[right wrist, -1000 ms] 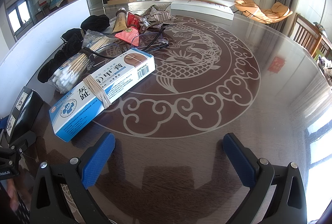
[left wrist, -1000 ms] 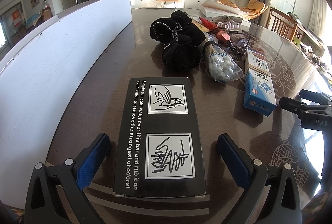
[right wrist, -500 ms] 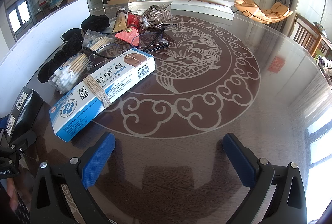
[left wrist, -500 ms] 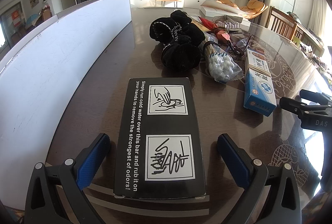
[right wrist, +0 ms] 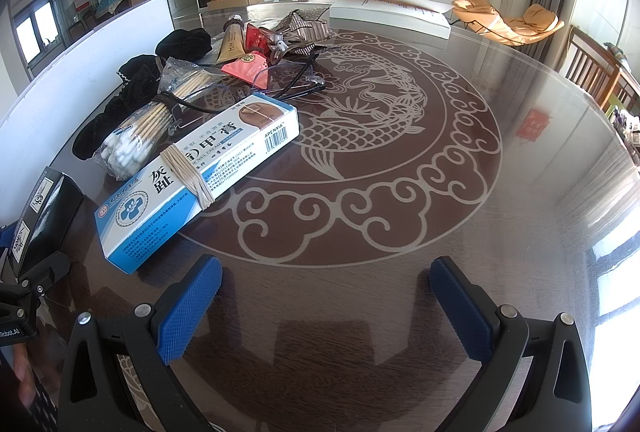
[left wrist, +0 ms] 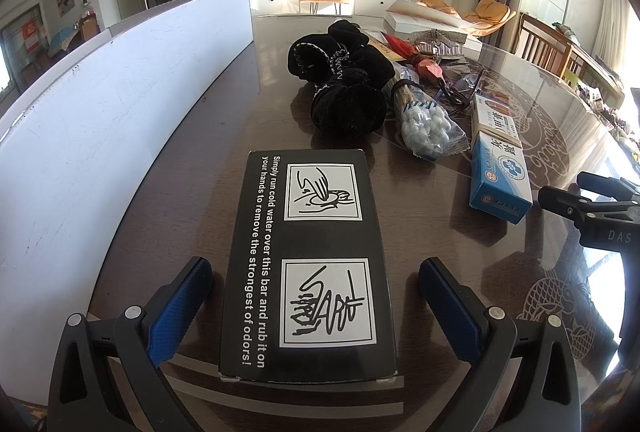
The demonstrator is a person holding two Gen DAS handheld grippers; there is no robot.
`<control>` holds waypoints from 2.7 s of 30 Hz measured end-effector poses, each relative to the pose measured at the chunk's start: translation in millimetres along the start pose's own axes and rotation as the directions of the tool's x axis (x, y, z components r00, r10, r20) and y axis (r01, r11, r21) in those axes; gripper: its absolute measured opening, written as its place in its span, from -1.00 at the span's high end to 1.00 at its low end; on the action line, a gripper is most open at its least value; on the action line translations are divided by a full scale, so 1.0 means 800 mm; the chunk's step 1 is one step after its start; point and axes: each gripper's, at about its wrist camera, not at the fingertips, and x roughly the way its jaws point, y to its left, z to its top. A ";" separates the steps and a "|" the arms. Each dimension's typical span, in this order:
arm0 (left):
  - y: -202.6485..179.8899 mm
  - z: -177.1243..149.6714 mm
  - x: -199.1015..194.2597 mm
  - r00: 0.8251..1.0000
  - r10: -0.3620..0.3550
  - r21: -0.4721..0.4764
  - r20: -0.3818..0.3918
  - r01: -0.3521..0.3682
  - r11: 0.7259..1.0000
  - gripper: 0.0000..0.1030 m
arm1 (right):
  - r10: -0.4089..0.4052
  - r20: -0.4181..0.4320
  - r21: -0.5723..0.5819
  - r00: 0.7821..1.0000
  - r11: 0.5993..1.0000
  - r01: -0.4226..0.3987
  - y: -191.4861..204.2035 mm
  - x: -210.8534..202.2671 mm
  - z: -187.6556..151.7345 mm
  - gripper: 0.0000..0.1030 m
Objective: Organize objects
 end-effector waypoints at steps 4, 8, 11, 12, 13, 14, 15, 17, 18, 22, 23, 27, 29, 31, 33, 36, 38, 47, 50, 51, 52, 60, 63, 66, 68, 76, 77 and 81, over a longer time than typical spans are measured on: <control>0.000 0.001 0.000 1.000 -0.004 0.008 -0.008 0.004 1.000 -1.00 | 0.000 0.000 0.000 1.000 1.000 0.000 0.000 0.000 0.000 -1.00; 0.001 0.001 0.000 0.999 -0.026 0.036 -0.021 0.027 0.999 -1.00 | 0.000 0.000 0.000 1.000 1.000 0.000 0.000 0.000 0.000 -1.00; 0.002 -0.003 -0.002 1.000 -0.030 0.042 -0.010 0.030 0.999 -1.00 | 0.000 0.000 0.000 1.000 1.000 0.000 0.000 0.000 0.000 -1.00; 0.002 -0.004 -0.002 1.000 -0.029 0.040 -0.006 0.029 0.999 -1.00 | 0.000 0.000 0.000 1.000 1.000 0.000 0.000 0.000 0.000 -1.00; 0.002 -0.004 -0.002 1.000 -0.027 0.037 -0.008 0.027 0.999 -1.00 | 0.000 0.000 0.000 1.000 1.000 0.000 0.000 0.000 0.000 -1.00; 0.003 -0.004 -0.002 1.000 -0.026 0.033 -0.009 0.027 0.999 -1.00 | 0.000 0.000 0.000 1.000 1.000 0.000 0.000 0.000 0.000 -1.00; 0.003 -0.004 -0.002 1.000 -0.027 0.031 -0.006 0.027 0.999 -1.00 | 0.000 0.000 0.000 1.000 1.000 0.000 0.000 0.000 0.000 -1.00; 0.004 -0.005 -0.002 1.000 -0.030 0.033 0.002 0.030 0.999 -1.00 | 0.000 0.000 0.000 1.000 1.000 0.000 0.000 0.000 0.000 -1.00; 0.004 -0.005 -0.003 0.999 -0.034 0.036 -0.002 0.034 0.999 -1.00 | 0.000 0.000 0.000 1.000 1.000 0.000 0.000 0.000 0.000 -1.00; 0.006 -0.006 -0.004 0.999 -0.050 0.062 -0.009 0.051 0.997 -1.00 | 0.000 0.000 0.000 1.000 1.000 0.000 0.000 0.000 -0.001 -1.00; 0.006 -0.007 -0.005 0.999 -0.048 0.061 -0.010 0.048 0.997 -1.00 | 0.000 0.000 0.000 1.000 1.000 0.000 0.000 -0.001 -0.001 -1.00; 0.005 -0.007 -0.005 0.999 -0.042 0.057 -0.009 0.042 0.997 -1.00 | 0.000 0.000 0.000 1.000 1.000 0.000 0.000 -0.001 -0.001 -1.00; 0.004 -0.007 -0.004 0.999 -0.042 0.057 -0.006 0.042 0.998 -1.00 | 0.000 0.000 0.000 1.000 1.000 0.000 0.000 -0.001 -0.001 -1.00; 0.004 -0.007 -0.004 0.999 -0.042 0.058 -0.009 0.042 0.997 -1.00 | -0.004 -0.011 0.011 1.000 1.000 0.004 0.000 -0.001 -0.001 -1.00; 0.005 -0.004 -0.003 0.998 -0.054 0.071 -0.037 0.056 0.996 -1.00 | -0.007 -0.042 0.013 0.999 1.000 0.008 0.002 -0.001 0.002 -1.00; 0.017 -0.003 -0.006 0.996 -0.078 0.034 -0.043 0.079 0.996 -1.00 | 0.083 -0.093 -0.003 0.992 0.996 -0.084 0.002 0.000 0.015 -1.00; 0.028 0.000 -0.007 0.992 -0.120 -0.016 -0.036 0.120 0.993 -1.00 | 0.166 -0.053 0.088 0.985 0.983 -0.161 0.003 -0.014 0.028 -1.00; 0.023 -0.005 -0.006 0.996 -0.086 0.012 -0.029 0.086 0.996 -1.00 | 0.027 -0.151 0.142 0.988 0.990 -0.006 0.095 0.027 0.102 -1.00; 0.028 -0.004 -0.007 0.995 -0.099 -0.007 -0.026 0.099 0.995 -1.00 | -0.051 -0.135 0.120 0.989 0.991 0.067 0.100 0.029 0.099 -0.98; 0.029 -0.002 -0.006 0.994 -0.103 -0.015 -0.025 0.103 0.995 -1.00 | -0.067 -0.138 0.114 0.988 0.990 0.083 0.098 0.030 0.097 -0.98; 0.030 -0.001 -0.006 0.994 -0.106 -0.023 -0.024 0.105 0.994 -1.00 | -0.077 -0.147 0.113 0.986 0.989 0.094 0.094 0.032 0.093 -0.98; 0.027 0.006 -0.003 0.998 -0.068 -0.007 -0.015 0.068 0.998 -0.79 | -0.039 -0.162 0.069 0.986 0.996 0.051 0.062 0.016 0.056 -0.34; 0.017 0.007 -0.003 0.999 -0.034 0.044 0.001 0.034 0.998 -0.33 | -0.019 -0.182 0.042 0.983 0.999 0.027 0.064 0.022 0.062 -0.37; 0.013 0.007 -0.005 0.999 -0.041 0.058 0.017 0.040 0.998 -0.13 | -0.002 -0.185 0.009 0.983 1.000 0.004 0.065 0.029 0.070 -0.49; 0.016 0.008 -0.006 0.998 -0.054 0.047 0.018 0.053 0.997 -0.12 | 0.000 -0.164 -0.017 0.987 1.000 -0.003 0.067 0.025 0.072 0.09; 0.038 0.009 -0.053 0.974 -0.195 -0.061 0.115 0.203 0.977 -0.12 | 0.291 -0.095 0.249 0.952 0.933 -0.260 0.013 -0.029 0.050 0.13; 0.042 0.009 -0.062 0.969 -0.211 -0.077 0.129 0.222 0.972 -0.12 | 0.327 -0.081 0.278 0.941 0.915 -0.294 0.008 -0.038 0.049 0.13; 0.064 0.011 -0.106 0.948 -0.252 -0.156 0.196 0.284 0.946 -0.12 | 0.480 -0.002 0.381 0.877 0.811 -0.443 0.005 -0.073 0.052 0.13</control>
